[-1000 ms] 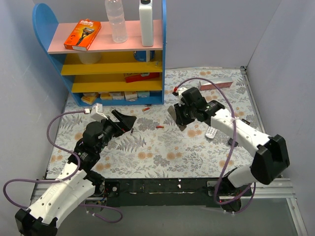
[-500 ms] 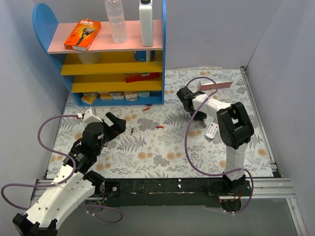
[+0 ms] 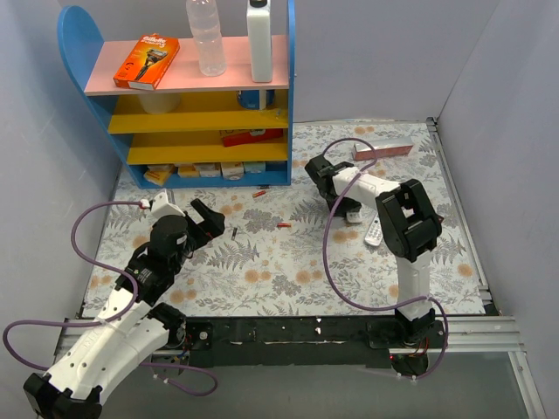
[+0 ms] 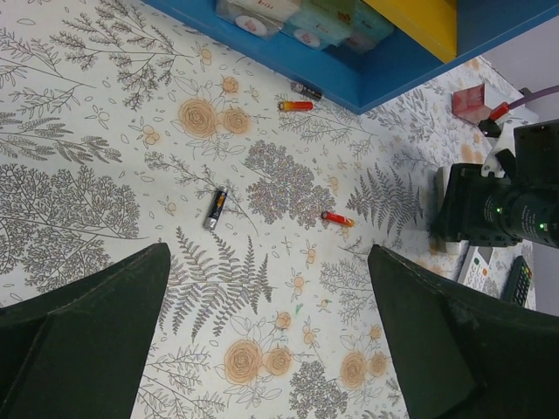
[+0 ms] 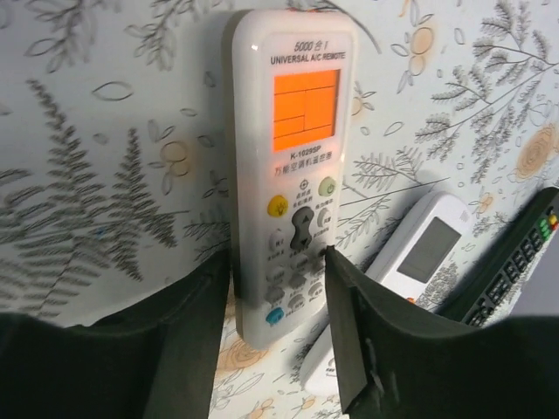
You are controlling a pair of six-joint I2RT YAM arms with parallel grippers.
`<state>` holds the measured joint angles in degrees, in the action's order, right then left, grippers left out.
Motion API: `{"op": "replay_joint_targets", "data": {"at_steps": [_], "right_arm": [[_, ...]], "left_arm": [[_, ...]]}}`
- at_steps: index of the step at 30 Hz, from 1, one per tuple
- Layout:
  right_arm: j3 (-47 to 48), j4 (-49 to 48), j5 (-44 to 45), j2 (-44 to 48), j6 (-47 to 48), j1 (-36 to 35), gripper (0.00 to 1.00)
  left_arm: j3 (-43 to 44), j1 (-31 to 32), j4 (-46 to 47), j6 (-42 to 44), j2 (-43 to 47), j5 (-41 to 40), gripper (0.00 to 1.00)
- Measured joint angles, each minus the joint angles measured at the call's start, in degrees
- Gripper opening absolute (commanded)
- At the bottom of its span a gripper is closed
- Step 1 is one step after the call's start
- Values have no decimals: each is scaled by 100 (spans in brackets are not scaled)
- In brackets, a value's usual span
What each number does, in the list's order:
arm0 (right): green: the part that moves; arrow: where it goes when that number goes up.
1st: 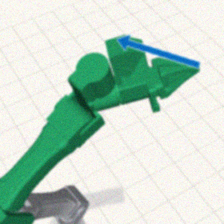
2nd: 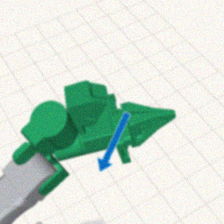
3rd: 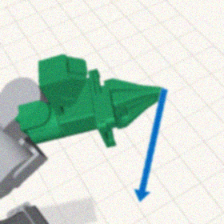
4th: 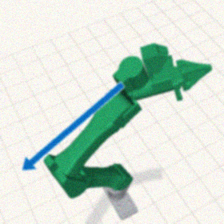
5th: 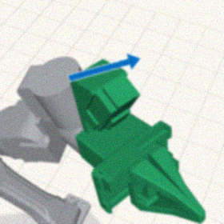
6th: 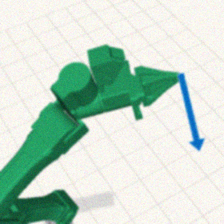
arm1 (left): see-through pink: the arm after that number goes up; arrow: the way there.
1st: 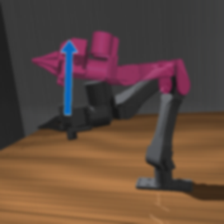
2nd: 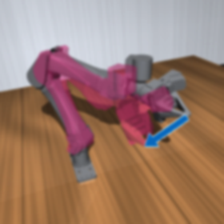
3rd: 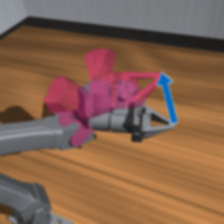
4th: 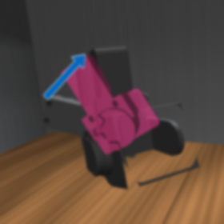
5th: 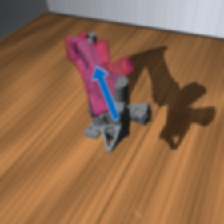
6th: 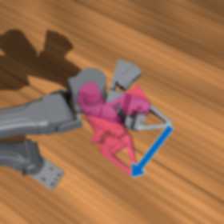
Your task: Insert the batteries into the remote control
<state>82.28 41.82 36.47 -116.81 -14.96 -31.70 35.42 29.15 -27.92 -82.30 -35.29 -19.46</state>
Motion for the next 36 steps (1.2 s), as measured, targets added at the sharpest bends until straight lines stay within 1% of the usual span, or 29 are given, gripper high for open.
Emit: {"op": "replay_joint_targets", "data": {"at_steps": [2,3,4,6,7,11,13,15,18,21,23,24,30,36], "right_arm": [[0,-4,-162,59,9,-59,66],[-2,-15,-317,114,7,-79,73],[-9,-44,-446,166,-7,-87,77],[-70,-173,-767,304,-17,-105,84],[-111,-225,-907,404,-2,-109,86],[-295,-442,-1368,1097,17,-79,87],[-391,-645,-1554,1644,15,37,88],[-518,-859,-1679,2249,9,262,92],[-787,-1169,-1779,3276,-9,793,93],[-1025,-1373,-1696,4190,11,1338,93],[-1110,-1355,-1499,4701,42,1532,93],[-1121,-1349,-1414,4881,70,1565,95],[-1163,-1366,-710,6039,372,1582,96],[-1578,-1816,-400,7364,763,1582,97]], "left_arm": [[0,0,26,-2,2,-2,98],[0,0,52,-7,9,-2,98],[0,0,70,-15,9,-4,98],[0,0,118,-20,15,-17,98],[0,0,138,-17,15,-35,98],[0,0,184,11,-2,-114,98],[59,0,175,31,-70,-146,98],[175,0,175,42,-153,-214,98],[452,0,111,72,-229,-407,98],[872,0,57,216,-251,-752,98],[1163,0,66,404,-221,-1010,98],[1274,0,83,498,-201,-1104,98],[1847,0,503,1368,181,-1829,98],[2210,0,1130,2205,514,-2090,98]]}}
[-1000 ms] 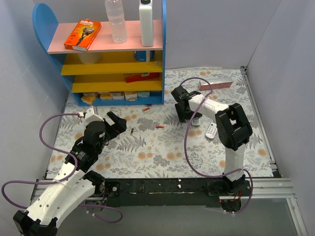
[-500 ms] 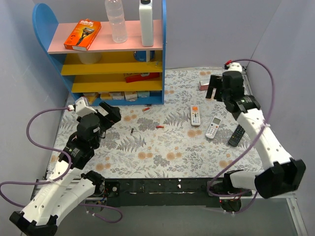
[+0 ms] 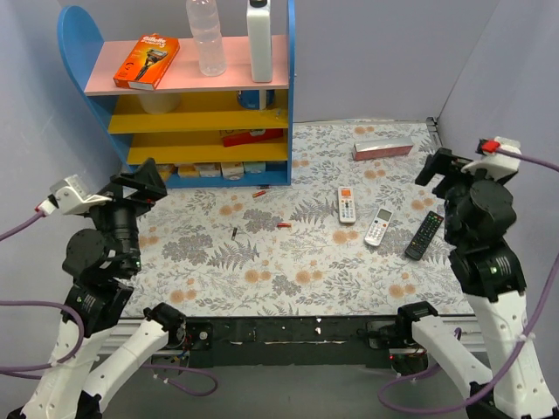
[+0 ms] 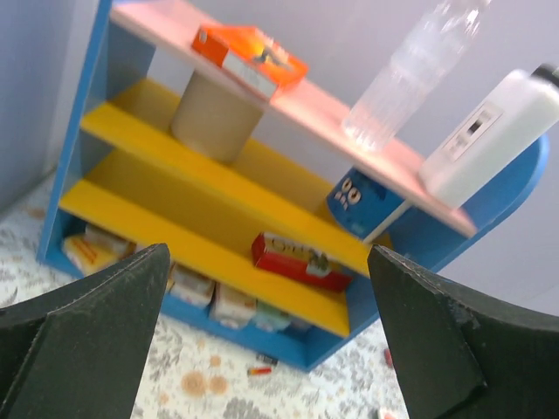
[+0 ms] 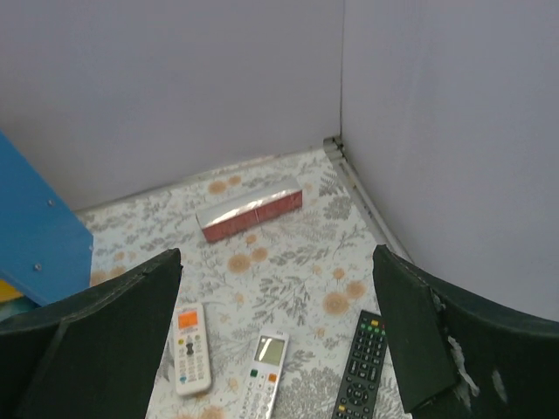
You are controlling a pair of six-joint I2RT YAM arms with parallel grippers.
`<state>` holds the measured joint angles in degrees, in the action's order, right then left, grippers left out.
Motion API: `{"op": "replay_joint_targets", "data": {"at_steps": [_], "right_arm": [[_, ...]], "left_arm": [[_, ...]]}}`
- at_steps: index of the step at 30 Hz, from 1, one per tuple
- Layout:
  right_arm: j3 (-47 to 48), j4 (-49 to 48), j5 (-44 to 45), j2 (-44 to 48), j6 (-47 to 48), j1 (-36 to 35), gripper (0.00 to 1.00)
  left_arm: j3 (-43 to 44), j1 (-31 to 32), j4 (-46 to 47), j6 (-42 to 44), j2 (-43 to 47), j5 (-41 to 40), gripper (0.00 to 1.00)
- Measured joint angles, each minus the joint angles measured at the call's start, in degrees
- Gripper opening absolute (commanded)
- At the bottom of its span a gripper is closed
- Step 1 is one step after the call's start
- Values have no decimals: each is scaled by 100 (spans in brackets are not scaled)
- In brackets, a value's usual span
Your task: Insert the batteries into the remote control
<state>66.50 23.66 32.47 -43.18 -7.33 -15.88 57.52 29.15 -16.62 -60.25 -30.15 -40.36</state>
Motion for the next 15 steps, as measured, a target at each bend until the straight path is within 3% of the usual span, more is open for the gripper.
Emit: {"op": "replay_joint_targets", "data": {"at_steps": [5,15], "right_arm": [[-179,-625,48,787,361,0,97],[-181,-883,37,907,776,0,98]], "left_arm": [[289,0,422,450,87,-52,98],[184,0,715,592,291,-81,98]]}}
